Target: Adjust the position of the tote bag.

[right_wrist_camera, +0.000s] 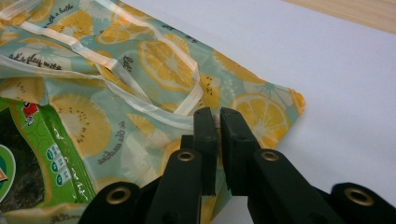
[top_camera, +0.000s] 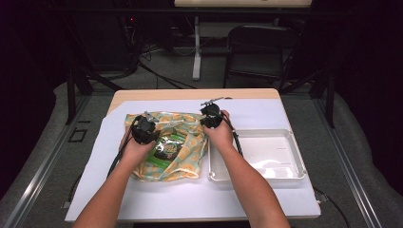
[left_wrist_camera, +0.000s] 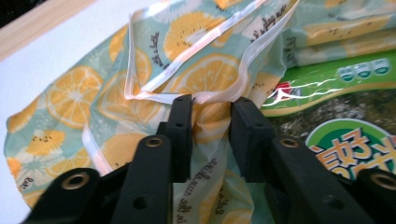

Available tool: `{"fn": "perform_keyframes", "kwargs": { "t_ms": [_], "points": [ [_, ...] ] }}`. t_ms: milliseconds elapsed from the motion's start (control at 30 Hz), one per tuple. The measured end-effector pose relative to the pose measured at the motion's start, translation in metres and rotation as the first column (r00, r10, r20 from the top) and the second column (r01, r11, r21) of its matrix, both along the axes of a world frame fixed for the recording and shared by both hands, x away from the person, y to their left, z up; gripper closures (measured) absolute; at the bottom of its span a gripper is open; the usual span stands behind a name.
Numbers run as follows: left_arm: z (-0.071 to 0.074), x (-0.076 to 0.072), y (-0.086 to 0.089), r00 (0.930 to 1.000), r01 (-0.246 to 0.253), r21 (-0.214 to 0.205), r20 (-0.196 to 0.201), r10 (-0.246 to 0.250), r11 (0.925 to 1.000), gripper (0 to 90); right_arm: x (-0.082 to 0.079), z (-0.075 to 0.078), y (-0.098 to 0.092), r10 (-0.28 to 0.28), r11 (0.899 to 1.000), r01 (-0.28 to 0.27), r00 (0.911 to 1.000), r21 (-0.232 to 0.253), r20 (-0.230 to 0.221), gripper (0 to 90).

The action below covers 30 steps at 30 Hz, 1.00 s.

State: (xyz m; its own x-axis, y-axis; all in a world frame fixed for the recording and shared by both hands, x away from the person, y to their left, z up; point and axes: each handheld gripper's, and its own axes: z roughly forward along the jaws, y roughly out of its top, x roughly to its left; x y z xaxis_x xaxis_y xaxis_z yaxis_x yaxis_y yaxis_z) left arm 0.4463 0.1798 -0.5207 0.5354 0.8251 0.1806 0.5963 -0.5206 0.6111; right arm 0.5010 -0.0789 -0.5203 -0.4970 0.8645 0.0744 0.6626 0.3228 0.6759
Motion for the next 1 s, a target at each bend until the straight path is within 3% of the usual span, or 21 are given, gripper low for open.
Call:
{"fn": "perform_keyframes", "kwargs": {
  "t_ms": [100, 333, 667, 1000],
  "points": [
    [-0.004, 0.002, 0.000, 0.9999, -0.011, 0.009, -0.005, 0.011, 0.9999, 78.9, -0.001, -0.001, -0.001, -0.001, 1.000, 0.001, 1.0000, 0.005, 0.000, 85.4],
    [-0.011, 0.011, 0.005, 0.9987, -0.051, 0.011, -0.009, 0.051, 0.9987, 84.6, -0.004, -0.001, -0.004, 0.001, 1.000, -0.001, 1.0000, 0.010, 0.004, 84.9],
    [-0.018, 0.018, 0.009, 0.9952, -0.096, 0.001, -0.019, 0.096, 0.9954, 85.4, -0.007, -0.001, -0.002, 0.008, 1.000, -0.008, 1.0000, 0.016, 0.006, 85.3],
    [-0.024, 0.024, 0.015, 0.9840, -0.170, -0.038, -0.063, 0.167, 0.9848, 84.5, -0.007, -0.005, 0.001, 0.013, 1.000, -0.013, 0.9999, -0.003, -0.001, 85.3]
  ]
}}
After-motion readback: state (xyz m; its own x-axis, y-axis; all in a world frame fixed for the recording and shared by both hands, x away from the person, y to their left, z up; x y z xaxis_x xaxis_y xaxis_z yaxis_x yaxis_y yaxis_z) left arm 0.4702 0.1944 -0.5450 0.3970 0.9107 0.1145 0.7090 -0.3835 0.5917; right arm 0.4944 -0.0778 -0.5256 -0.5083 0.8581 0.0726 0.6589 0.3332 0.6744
